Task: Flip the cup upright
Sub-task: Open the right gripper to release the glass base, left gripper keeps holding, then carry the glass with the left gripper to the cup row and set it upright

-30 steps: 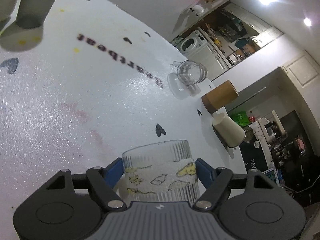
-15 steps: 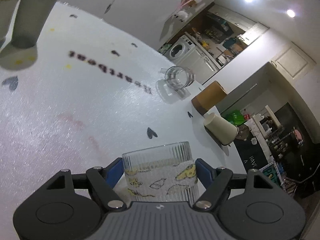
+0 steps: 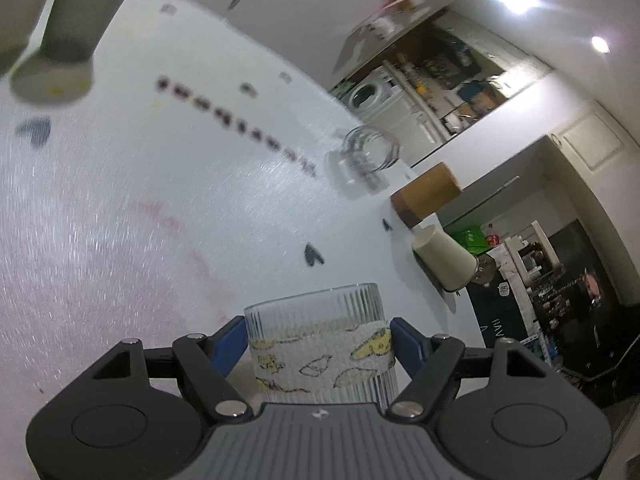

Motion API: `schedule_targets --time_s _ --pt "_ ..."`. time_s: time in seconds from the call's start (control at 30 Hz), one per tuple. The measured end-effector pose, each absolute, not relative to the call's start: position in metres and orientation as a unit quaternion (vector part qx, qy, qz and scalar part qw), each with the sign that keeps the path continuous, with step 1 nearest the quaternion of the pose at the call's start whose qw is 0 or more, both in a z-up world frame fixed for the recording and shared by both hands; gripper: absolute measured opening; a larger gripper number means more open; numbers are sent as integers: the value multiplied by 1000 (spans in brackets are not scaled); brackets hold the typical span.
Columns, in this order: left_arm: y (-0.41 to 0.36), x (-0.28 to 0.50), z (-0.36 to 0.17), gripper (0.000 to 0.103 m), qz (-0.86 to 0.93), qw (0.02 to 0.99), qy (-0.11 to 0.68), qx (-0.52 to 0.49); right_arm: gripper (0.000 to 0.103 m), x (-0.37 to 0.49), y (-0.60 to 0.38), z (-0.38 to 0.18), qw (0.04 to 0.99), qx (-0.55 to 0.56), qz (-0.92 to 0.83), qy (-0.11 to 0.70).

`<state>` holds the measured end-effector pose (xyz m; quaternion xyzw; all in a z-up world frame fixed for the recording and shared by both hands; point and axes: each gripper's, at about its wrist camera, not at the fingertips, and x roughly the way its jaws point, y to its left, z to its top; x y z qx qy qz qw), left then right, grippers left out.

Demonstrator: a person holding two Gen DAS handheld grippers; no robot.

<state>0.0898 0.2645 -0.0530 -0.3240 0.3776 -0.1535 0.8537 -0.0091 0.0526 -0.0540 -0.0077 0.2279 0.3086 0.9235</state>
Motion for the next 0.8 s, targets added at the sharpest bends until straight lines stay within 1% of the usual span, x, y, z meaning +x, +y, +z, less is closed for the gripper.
schedule_targets --time_s 0.1,0.33,0.43,0.6,0.8 --pt "261 76 -39 76 -155 881 345 -285 46 -5 52 -54 922 2 309 232" --pt "254 47 -9 76 -112 946 258 -163 46 0 47 -51 931 18 287 226" --pt "256 44 -4 76 -80 961 236 -123 46 3 46 -50 933 20 281 224" --pt "268 47 2 75 -28 972 218 -81 46 7 47 -50 937 17 270 223" --pt "309 55 5 75 48 974 215 -55 46 10 48 -50 937 18 266 225"
